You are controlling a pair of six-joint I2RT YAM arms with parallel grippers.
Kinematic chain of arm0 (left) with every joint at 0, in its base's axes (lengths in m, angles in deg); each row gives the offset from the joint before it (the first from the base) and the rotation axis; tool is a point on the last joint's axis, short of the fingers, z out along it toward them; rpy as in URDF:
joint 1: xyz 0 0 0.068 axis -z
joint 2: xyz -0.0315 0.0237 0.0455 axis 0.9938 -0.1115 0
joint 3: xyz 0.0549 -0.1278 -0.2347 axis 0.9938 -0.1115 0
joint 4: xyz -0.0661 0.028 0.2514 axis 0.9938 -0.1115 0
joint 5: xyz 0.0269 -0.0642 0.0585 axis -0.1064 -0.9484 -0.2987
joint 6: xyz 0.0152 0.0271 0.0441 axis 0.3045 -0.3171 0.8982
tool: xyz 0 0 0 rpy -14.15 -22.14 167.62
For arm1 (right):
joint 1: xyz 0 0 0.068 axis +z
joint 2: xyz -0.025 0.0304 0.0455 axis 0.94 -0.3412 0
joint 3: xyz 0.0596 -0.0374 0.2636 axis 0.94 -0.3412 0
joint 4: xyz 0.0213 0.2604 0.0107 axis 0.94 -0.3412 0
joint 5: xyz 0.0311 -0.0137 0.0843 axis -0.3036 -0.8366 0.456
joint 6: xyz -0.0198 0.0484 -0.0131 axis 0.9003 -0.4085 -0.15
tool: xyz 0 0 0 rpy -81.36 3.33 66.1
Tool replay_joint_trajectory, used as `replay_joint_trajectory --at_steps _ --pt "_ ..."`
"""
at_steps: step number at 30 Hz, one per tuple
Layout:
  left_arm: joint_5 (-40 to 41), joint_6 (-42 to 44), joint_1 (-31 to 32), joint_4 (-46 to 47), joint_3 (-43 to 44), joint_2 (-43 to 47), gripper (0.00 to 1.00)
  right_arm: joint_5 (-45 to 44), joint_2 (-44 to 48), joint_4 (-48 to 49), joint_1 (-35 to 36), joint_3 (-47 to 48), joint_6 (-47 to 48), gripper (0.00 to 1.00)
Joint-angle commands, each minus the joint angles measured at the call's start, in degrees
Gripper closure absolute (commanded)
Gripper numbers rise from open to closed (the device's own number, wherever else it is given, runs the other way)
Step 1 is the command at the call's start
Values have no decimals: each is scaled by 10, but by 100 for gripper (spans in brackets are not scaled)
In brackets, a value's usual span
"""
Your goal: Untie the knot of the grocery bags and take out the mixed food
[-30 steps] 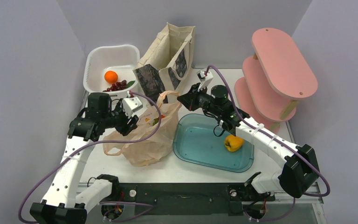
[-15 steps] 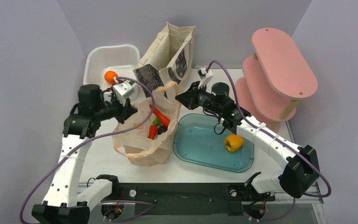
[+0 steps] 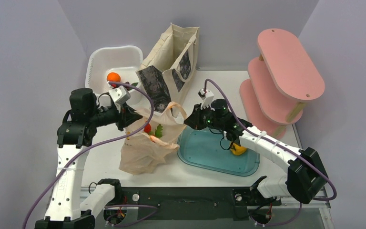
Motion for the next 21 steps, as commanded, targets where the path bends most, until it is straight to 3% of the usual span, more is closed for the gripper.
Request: replay_joint_trajectory --at_steps 1,3,9,15,21 --pt "3 35 -4 -15 -26 16 100 -7 37 -44 1 33 74 83" --pt "5 30 -3 -7 -38 24 100 -10 51 -97 -5 71 111 61" --pt "5 21 -3 19 -53 38 100 -13 123 -105 -2 127 204 36" --pt "4 12 -4 21 -33 22 100 -100 129 -71 111 162 347 31" --pt "4 -12 -5 42 -29 10 100 -83 146 -60 182 130 408 44"
